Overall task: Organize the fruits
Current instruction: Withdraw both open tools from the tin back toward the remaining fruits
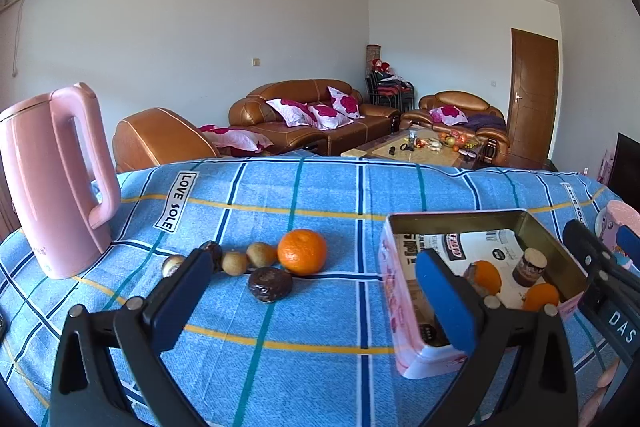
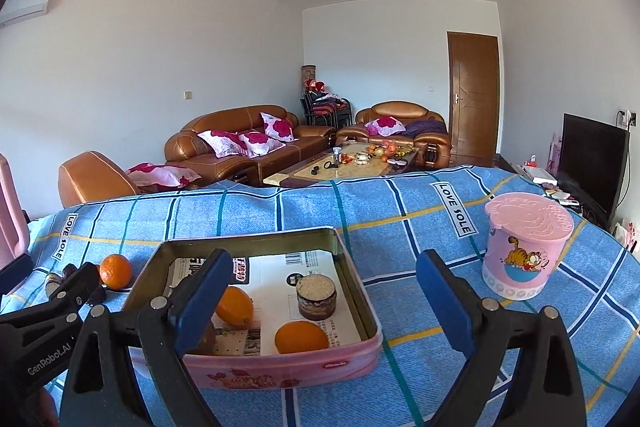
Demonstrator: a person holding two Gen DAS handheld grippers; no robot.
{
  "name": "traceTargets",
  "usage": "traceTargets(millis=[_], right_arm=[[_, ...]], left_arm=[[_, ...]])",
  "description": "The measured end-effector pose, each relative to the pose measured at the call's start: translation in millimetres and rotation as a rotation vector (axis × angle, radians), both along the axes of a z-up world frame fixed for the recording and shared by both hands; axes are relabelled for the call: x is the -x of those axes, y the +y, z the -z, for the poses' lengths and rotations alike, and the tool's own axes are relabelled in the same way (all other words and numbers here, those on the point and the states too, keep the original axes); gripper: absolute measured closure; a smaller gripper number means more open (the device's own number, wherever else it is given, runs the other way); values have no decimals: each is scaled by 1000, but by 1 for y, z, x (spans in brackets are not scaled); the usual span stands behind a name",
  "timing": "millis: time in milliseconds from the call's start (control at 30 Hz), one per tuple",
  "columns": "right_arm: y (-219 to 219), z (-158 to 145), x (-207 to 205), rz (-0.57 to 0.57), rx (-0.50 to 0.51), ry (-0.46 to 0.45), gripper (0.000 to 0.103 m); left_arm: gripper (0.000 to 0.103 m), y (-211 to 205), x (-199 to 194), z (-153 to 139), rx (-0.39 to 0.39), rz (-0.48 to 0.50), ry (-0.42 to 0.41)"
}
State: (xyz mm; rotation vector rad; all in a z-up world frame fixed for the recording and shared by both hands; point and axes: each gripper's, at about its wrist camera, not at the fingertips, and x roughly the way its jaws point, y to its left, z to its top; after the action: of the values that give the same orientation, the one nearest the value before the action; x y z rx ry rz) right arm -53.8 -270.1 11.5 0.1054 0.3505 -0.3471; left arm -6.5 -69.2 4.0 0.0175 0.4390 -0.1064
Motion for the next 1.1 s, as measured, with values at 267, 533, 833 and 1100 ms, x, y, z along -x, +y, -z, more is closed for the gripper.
traceTargets(millis=[267,533,833,1100], right_arm=[[35,-1,-13,-64,-2,5,9],[73,-1,-25,-145,4,-3,9],[125,1,-44,-282,40,33,9],[164,12,-77,-426,18,155,10]], left_arm=[[0,31,-13,1,-56,-28,-14],[0,80,-37,4,-121,-115,15],[0,135,-69,12,-179,-277,93],[0,168,-74,15,-131,-340,128]])
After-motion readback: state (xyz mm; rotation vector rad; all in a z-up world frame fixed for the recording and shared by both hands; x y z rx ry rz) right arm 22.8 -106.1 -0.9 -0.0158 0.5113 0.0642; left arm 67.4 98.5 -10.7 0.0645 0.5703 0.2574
